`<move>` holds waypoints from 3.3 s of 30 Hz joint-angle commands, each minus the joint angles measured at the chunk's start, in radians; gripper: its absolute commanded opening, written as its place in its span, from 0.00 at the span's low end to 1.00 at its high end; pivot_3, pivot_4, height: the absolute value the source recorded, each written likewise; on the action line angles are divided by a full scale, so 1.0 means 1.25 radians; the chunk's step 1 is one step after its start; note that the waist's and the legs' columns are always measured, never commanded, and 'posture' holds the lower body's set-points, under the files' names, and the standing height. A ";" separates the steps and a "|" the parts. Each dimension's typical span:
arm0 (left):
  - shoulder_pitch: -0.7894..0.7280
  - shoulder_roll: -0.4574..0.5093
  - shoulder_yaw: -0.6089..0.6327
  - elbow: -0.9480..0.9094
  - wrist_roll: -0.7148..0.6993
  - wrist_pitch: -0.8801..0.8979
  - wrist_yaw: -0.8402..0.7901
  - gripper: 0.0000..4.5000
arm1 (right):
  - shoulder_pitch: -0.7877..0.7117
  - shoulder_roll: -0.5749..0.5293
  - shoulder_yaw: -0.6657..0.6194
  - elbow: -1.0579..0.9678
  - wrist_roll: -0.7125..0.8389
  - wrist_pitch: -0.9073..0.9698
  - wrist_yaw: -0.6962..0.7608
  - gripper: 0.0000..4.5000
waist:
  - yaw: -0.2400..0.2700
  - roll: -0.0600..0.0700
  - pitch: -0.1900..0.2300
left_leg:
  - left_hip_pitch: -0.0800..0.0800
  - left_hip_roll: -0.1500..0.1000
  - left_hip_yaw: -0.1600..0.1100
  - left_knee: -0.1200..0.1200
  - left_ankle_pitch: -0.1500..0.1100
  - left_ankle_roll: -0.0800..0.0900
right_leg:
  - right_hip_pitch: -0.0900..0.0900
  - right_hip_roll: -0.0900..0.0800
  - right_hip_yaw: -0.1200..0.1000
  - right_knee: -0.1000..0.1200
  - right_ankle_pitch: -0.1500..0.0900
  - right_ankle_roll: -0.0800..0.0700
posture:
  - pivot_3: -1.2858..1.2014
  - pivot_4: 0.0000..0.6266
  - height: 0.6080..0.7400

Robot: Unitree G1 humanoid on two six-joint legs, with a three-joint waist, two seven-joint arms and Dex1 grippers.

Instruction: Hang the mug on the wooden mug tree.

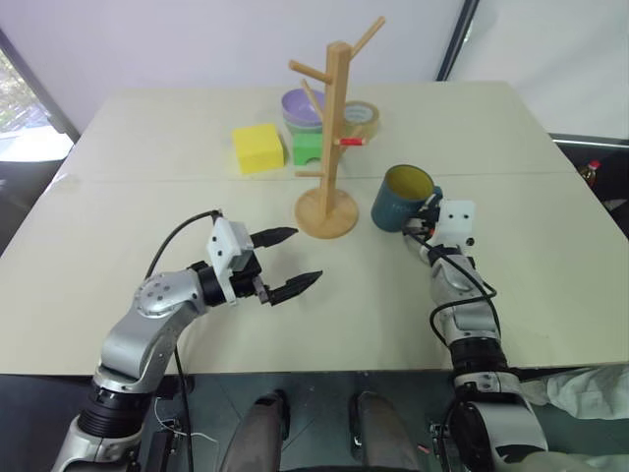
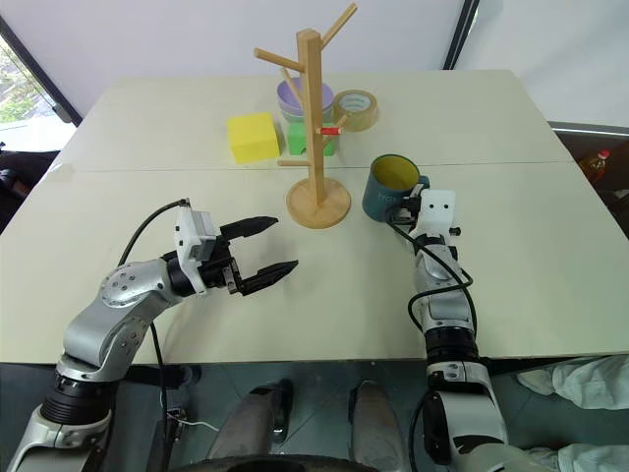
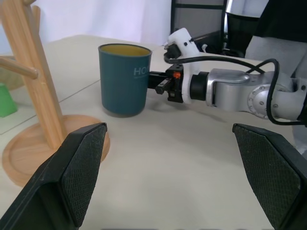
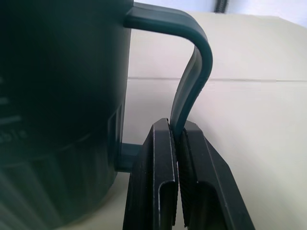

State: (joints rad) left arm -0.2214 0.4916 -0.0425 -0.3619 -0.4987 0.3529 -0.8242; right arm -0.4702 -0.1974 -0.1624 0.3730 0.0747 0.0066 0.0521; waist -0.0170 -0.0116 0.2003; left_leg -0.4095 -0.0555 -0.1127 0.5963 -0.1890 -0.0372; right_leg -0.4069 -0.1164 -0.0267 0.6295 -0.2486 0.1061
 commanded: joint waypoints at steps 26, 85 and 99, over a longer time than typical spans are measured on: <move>-0.154 0.077 0.196 0.101 -0.098 -0.024 -0.065 1.00 | -0.261 -0.462 0.214 -0.427 0.081 0.324 0.651 0.01 | 0.005 0.000 0.001 | -0.006 -0.001 0.000 0.001 0.000 0.000 | -0.003 -0.002 -0.001 -0.003 0.001 0.003 | 0.52 0.24 1.00; 0.030 0.023 0.274 0.174 -0.033 -0.047 0.135 1.00 | 0.058 -0.285 -0.091 -0.350 0.183 0.234 0.542 0.41 | 0.000 0.000 0.001 | 0.000 0.000 0.001 0.001 0.002 -0.003 | 0.000 -0.001 0.000 0.001 0.003 0.005 | 0.52 0.24 1.00; 0.117 -0.026 0.285 0.267 0.029 -0.140 0.177 1.00 | 0.168 -0.176 -0.053 -0.235 0.185 0.082 0.501 0.41 | 0.005 0.000 0.000 | 0.001 0.001 0.000 0.003 0.003 -0.005 | 0.002 -0.001 0.000 0.001 0.004 -0.001 | 0.52 0.24 1.00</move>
State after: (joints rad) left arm -0.0730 0.4534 0.2929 -0.0178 -0.4652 0.2047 -0.6024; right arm -0.2527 -0.4120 -0.2131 0.0852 0.2896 0.1359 0.6799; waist -0.0106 -0.0117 0.2008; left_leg -0.4087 -0.0547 -0.1122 0.5997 -0.1856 -0.0429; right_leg -0.4050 -0.1173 -0.0267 0.6302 -0.2442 0.1051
